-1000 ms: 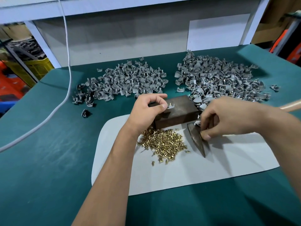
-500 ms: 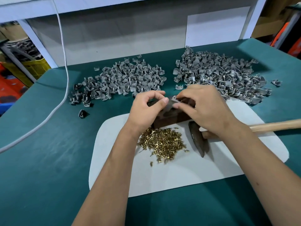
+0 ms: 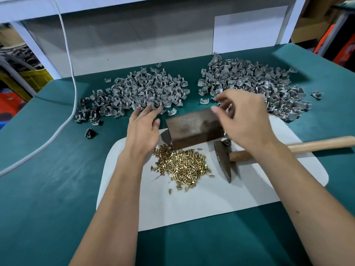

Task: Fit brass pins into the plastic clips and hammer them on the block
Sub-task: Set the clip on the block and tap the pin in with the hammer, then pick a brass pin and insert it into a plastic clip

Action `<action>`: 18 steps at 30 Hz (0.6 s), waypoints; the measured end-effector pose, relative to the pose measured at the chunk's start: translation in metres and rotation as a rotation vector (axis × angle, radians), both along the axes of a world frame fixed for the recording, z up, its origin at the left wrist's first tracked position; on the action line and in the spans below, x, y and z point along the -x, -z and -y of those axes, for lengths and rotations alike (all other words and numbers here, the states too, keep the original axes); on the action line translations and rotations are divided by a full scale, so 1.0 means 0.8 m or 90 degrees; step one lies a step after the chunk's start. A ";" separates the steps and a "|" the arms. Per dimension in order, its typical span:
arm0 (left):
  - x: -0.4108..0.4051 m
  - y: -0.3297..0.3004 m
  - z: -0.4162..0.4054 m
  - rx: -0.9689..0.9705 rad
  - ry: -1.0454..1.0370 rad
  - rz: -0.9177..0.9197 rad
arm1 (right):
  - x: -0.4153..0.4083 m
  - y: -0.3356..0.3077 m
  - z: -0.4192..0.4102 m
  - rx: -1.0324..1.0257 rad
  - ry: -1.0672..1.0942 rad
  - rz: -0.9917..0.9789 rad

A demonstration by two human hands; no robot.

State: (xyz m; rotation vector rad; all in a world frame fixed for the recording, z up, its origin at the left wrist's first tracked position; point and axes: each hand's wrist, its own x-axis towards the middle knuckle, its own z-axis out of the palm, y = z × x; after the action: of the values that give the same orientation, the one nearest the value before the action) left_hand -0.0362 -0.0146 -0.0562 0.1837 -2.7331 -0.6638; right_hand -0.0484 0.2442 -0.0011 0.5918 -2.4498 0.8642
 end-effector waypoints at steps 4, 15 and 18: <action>0.002 -0.002 0.002 0.027 -0.001 -0.044 | -0.036 0.001 0.038 -0.155 -0.273 0.021; -0.004 -0.004 0.001 -0.029 -0.075 -0.105 | -0.067 0.016 0.078 -0.331 -0.430 0.015; 0.000 -0.006 0.002 0.010 -0.043 -0.082 | -0.075 0.020 0.088 -0.366 -0.435 -0.007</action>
State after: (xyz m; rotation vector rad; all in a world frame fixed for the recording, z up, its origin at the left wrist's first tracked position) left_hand -0.0365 -0.0162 -0.0515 0.2197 -2.5961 -0.6141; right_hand 0.0113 0.1736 -0.0174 1.6929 -2.4948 0.3426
